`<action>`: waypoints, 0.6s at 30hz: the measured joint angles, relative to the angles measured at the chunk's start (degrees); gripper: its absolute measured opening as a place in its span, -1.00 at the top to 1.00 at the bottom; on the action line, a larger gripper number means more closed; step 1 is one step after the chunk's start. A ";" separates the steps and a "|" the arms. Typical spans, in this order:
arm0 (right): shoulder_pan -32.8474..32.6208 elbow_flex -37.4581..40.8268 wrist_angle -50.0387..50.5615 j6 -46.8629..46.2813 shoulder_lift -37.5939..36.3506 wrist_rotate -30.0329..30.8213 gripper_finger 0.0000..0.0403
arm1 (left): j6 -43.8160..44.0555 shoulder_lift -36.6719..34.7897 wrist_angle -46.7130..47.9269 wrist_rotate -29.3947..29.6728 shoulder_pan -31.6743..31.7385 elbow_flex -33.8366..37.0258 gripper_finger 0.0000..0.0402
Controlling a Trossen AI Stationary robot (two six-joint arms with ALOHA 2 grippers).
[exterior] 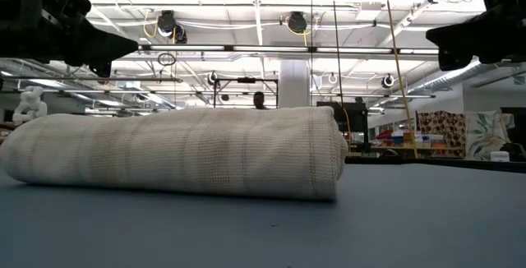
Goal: Roll towel into tight, uniform cylinder
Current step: Return to Home Position
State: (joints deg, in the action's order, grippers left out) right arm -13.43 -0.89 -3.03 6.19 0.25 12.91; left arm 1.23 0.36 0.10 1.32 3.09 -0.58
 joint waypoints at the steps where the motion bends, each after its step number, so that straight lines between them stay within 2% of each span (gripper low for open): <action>1: 0.13 0.00 -0.02 0.51 -0.05 -0.54 1.00 | 0.00 0.00 0.00 0.00 0.00 0.00 0.92; 6: 2.44 0.00 0.01 2.43 -0.07 -1.44 1.00 | 0.03 0.00 0.00 -0.02 0.00 0.00 0.92; 15: 9.78 0.00 1.49 0.81 -0.07 -9.82 1.00 | 0.18 0.00 0.00 -0.02 0.00 0.00 0.92; 18: 10.54 0.00 1.62 0.21 -0.05 -10.34 1.00 | 0.17 0.00 0.00 -0.02 0.00 0.00 0.92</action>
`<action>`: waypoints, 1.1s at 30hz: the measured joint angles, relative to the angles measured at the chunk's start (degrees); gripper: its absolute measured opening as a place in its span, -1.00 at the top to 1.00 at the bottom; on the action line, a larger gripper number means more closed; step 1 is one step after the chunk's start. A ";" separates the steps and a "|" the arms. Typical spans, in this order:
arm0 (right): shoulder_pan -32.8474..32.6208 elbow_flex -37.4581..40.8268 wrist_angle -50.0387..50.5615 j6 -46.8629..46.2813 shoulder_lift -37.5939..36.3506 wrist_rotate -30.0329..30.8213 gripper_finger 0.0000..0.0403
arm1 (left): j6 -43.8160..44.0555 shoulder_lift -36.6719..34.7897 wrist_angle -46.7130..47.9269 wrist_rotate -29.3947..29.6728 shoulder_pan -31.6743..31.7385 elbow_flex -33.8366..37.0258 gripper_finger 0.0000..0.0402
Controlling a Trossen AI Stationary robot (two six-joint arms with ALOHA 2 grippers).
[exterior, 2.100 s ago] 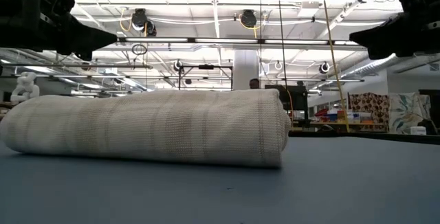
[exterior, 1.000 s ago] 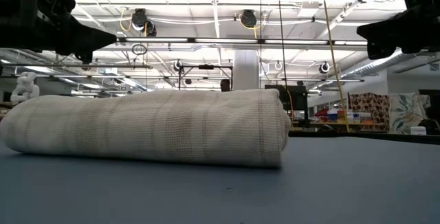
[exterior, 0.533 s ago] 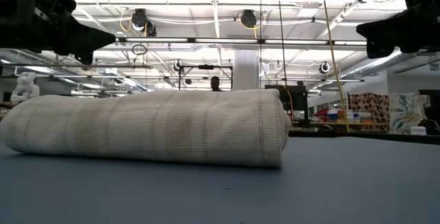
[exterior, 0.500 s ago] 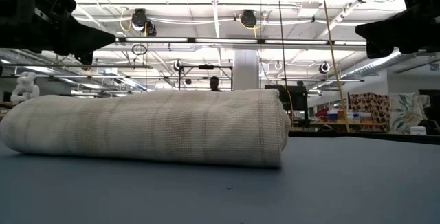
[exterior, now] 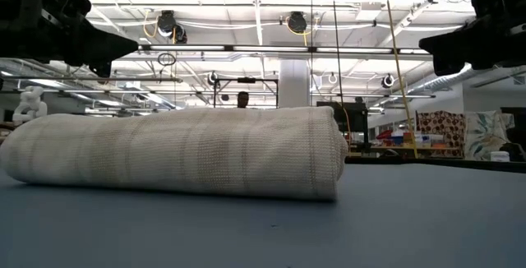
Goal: Roll towel into tight, uniform cylinder
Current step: Return to Home Position
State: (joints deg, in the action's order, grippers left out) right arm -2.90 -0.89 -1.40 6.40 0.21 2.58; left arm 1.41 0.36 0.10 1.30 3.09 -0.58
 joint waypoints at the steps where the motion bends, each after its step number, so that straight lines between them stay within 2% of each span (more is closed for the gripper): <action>1: -0.03 0.00 0.01 -0.16 0.00 0.01 1.00 | 0.00 0.00 0.00 0.00 0.00 0.00 0.92; 33: -0.09 0.02 -0.03 0.23 0.04 0.32 1.00 | 0.32 -0.31 0.11 -1.55 -0.80 0.00 0.99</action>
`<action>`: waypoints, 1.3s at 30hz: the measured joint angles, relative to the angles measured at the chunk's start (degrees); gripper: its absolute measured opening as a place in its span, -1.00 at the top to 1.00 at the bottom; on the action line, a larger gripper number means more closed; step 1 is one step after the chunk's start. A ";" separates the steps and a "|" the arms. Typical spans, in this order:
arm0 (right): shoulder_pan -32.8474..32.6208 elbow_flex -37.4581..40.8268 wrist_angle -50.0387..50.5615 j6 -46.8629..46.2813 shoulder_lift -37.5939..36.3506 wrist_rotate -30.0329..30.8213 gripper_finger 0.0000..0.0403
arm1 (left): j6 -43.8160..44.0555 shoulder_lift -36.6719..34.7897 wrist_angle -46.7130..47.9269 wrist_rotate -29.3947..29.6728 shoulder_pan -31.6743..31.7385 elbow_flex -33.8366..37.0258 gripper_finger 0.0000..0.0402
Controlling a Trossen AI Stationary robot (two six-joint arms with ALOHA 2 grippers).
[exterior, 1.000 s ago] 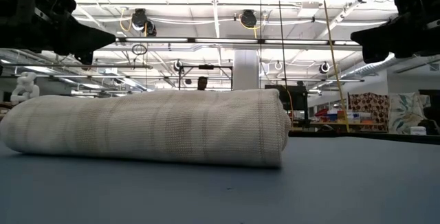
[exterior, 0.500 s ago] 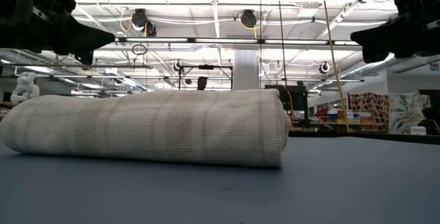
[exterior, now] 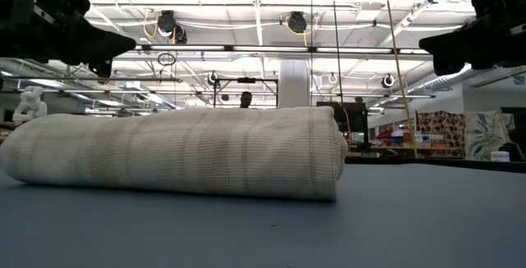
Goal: Roll towel into tight, uniform cylinder
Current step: Return to Home Position
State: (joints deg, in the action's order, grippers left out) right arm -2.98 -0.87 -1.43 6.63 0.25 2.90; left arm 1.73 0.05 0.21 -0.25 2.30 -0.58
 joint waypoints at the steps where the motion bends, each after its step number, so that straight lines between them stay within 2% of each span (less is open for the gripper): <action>1: 0.00 0.01 0.00 0.00 0.00 0.00 1.00 | 0.53 0.00 0.00 -0.17 -0.24 0.00 0.99; 7: 0.00 0.01 -0.02 0.00 0.00 0.00 1.00 | 0.10 0.00 -0.07 -1.55 -1.87 0.02 0.99; 16: 0.00 0.01 -0.02 0.00 0.00 0.01 1.00 | -1.11 0.09 -0.07 0.49 -1.96 0.04 0.95; 39: 0.00 0.01 -0.02 0.00 0.00 0.01 1.00 | -0.67 0.09 -0.20 1.11 -1.96 0.04 0.91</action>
